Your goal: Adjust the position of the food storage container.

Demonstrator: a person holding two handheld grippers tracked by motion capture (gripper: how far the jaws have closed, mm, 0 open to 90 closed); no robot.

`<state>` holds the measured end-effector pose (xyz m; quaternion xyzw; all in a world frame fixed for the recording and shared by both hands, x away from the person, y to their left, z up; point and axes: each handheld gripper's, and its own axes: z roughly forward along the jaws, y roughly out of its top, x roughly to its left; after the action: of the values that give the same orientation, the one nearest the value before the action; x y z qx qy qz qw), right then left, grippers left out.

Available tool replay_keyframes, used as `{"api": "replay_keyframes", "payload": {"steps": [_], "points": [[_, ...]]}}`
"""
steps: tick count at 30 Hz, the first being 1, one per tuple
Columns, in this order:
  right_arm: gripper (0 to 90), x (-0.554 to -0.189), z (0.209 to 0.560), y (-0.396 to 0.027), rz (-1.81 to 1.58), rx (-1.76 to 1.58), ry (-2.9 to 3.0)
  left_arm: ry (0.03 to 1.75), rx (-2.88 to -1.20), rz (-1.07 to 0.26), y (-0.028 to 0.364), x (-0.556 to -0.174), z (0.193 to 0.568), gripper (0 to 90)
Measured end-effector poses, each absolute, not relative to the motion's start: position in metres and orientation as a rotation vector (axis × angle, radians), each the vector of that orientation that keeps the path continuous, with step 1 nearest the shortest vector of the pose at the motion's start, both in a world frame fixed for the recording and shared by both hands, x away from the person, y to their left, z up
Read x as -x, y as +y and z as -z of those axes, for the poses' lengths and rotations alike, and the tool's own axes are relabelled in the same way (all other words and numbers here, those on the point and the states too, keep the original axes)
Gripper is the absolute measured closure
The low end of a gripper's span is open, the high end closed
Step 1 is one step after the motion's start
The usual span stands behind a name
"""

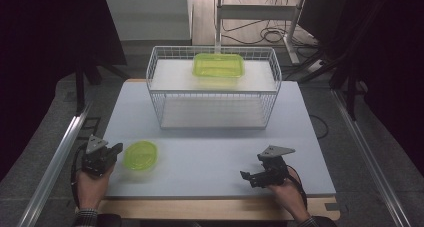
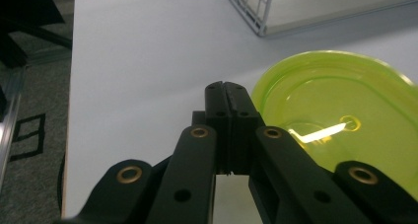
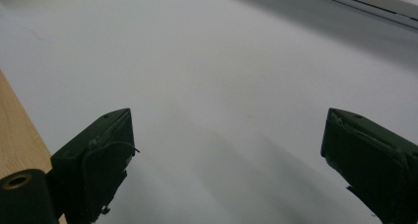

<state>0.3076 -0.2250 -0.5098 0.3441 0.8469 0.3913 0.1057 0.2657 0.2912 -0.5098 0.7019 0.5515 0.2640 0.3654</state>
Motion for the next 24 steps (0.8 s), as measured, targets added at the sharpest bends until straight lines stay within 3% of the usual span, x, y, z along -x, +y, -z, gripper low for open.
{"api": "replay_keyframes", "payload": {"steps": [13, 24], "points": [[6.2, -0.307, 0.515, -0.221, -1.107, -0.994, 2.534, 1.424, -1.844, -0.651, 0.274, -0.272, 0.515, 89.6], [6.2, -0.307, 0.516, -0.22, -1.093, -0.991, 2.544, 1.325, -1.91, -0.589, 0.234, -0.273, 0.511, 89.6]]}}
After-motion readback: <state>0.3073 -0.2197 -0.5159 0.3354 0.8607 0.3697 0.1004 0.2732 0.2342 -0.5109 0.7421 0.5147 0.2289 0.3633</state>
